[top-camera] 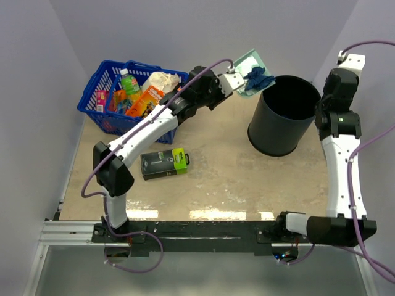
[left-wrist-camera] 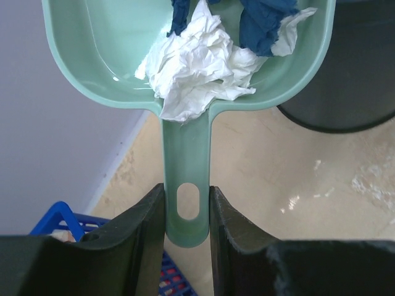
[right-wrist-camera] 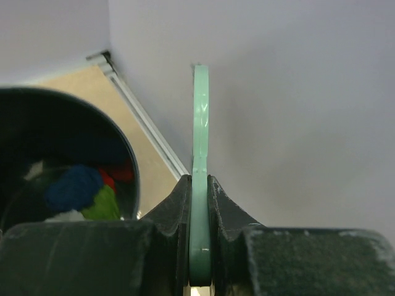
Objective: Sweep away the paper scraps from the table
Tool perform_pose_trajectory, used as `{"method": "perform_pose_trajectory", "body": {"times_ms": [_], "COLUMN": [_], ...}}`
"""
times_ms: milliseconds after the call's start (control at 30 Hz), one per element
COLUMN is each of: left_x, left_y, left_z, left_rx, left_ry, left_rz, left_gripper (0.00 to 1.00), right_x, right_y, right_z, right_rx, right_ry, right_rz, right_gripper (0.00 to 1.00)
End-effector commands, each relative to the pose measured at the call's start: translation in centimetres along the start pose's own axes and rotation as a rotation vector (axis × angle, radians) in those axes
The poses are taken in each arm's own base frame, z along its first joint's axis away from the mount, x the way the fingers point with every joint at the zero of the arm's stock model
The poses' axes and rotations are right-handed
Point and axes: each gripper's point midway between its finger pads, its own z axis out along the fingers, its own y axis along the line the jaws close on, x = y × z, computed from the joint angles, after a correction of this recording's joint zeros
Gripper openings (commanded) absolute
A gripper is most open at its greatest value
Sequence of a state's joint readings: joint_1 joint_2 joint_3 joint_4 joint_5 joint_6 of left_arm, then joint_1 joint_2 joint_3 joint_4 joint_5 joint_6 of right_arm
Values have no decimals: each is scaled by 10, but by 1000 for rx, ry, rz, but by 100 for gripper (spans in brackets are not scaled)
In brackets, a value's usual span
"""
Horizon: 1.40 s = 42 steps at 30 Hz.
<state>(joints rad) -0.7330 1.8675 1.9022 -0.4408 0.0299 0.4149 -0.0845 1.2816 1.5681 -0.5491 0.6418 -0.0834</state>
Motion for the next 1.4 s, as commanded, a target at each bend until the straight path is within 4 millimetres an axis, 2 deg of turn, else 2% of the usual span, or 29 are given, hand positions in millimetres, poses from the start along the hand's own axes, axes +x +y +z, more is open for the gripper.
{"method": "perform_pose_trajectory", "body": {"times_ms": [0, 33, 67, 167, 267, 300, 500, 633, 767, 867, 967, 1067, 1167, 1200, 1367], "left_x": [-49, -51, -53, -66, -69, -77, -86, -92, -104, -111, -126, -130, -130, -132, -133], "left_y": [40, 43, 48, 59, 65, 68, 67, 53, 41, 38, 45, 41, 37, 34, 40], "left_z": [11, 16, 20, 37, 58, 57, 77, 89, 92, 91, 85, 86, 88, 86, 78], "left_rx": [-136, -147, -166, -215, -254, -269, -309, -311, -322, -348, -391, -404, -416, -423, -444], "left_ry": [-128, -133, -136, -174, -193, -215, -264, -287, -318, -336, -383, -383, -343, -317, -219], "left_rz": [7, 5, 8, 33, 60, 60, 104, 122, 181, 246, 294, 412, 607, 730, 973], "left_gripper": [0, 0, 0, 0, 0, 0, 0, 0, 0, 0, 0, 0, 0, 0, 0], "right_x": [32, 41, 60, 84, 82, 82, 109, 104, 106, 106, 100, 95, 96, 97, 98], "right_y": [-30, -30, -31, -34, -39, -40, -29, -25, -22, -22, -20, -19, -16, -16, -17], "right_z": [-31, -34, -39, -49, -55, -59, -63, -56, -50, -46, -45, -44, -44, -43, -43], "right_rx": [43, 36, 25, 8, -1, -13, -69, -72, -70, -64, -72, -76, -90, -92, -85], "right_ry": [83, 107, 154, 198, 178, 178, 270, 262, 276, 279, 275, 269, 275, 280, 287], "right_rz": [-74, -93, -119, -137, -147, -149, -165, -148, -170, -172, -165, -161, -160, -162, -156], "right_gripper": [0, 0, 0, 0, 0, 0, 0, 0, 0, 0, 0, 0, 0, 0, 0]}}
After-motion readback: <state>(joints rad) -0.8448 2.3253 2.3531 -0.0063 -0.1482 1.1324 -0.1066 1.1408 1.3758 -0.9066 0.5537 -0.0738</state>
